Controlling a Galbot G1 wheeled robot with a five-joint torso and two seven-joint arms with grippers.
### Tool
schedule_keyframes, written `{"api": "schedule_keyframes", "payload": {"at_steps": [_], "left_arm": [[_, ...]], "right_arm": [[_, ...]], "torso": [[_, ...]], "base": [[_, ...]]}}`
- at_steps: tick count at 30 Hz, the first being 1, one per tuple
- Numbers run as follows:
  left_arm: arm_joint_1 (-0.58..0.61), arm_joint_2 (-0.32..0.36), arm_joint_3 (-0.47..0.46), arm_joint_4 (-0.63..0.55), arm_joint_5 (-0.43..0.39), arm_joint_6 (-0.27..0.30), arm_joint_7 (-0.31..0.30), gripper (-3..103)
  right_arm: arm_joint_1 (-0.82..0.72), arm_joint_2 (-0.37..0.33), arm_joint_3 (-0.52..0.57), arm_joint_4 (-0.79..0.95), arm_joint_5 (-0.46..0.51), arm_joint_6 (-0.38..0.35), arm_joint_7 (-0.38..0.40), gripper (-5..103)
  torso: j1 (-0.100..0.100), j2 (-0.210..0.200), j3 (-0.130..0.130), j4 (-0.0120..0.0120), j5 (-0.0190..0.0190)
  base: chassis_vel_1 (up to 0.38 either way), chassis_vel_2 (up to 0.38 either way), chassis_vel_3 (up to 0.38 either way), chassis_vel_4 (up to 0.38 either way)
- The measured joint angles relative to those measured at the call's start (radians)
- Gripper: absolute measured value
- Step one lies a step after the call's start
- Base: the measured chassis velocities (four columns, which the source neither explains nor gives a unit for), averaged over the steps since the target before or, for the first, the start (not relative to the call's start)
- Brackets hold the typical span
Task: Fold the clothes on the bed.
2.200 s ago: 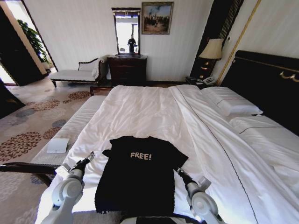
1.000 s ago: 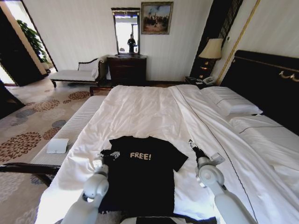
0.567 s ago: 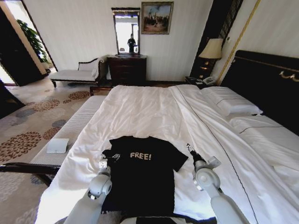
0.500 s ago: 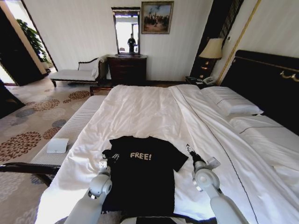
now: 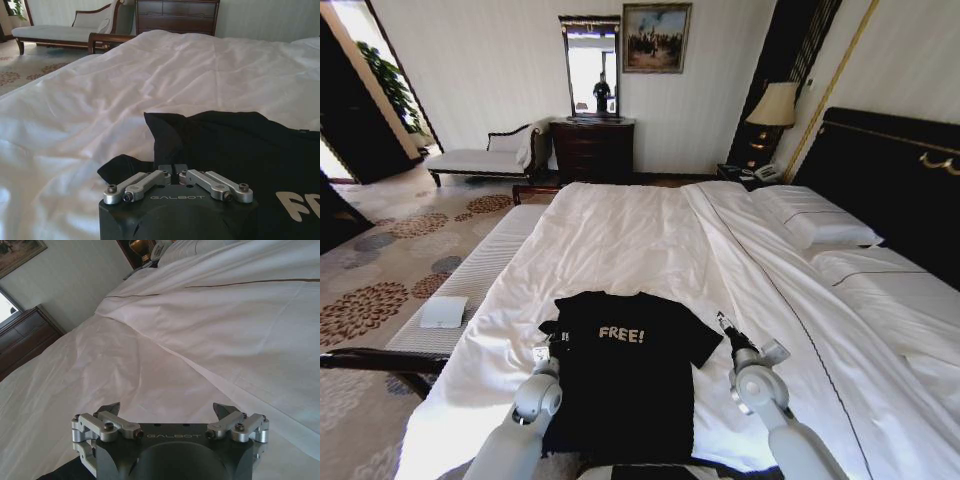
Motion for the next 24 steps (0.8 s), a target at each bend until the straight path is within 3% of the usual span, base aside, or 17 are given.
{"api": "schedule_keyframes", "payload": {"at_steps": [2,13,24], "left_arm": [[-0.001,0.005,-0.017,-0.005,-0.013,0.0,0.0,1],[-0.06,0.03,-0.123,0.016,-0.09,0.002,0.0,0],[-0.175,0.042,-0.181,0.169,-0.154,0.008,0.0,0]], "right_arm": [[-0.004,0.003,0.0,0.001,-0.006,0.0,0.0,100],[-0.003,0.016,-0.007,0.003,-0.019,0.001,0.0,100],[0.011,0.007,-0.008,0.005,-0.017,0.001,0.002,100]], "torso": [[0.0,0.0,0.0,0.0,0.0],[0.0,0.0,0.0,0.0,0.0],[0.0,0.0,0.0,0.0001,-0.0001]], "base": [[0.0,0.0,0.0,0.0],[0.0,0.0,0.0,0.0],[0.0,0.0,0.0,0.0]]}}
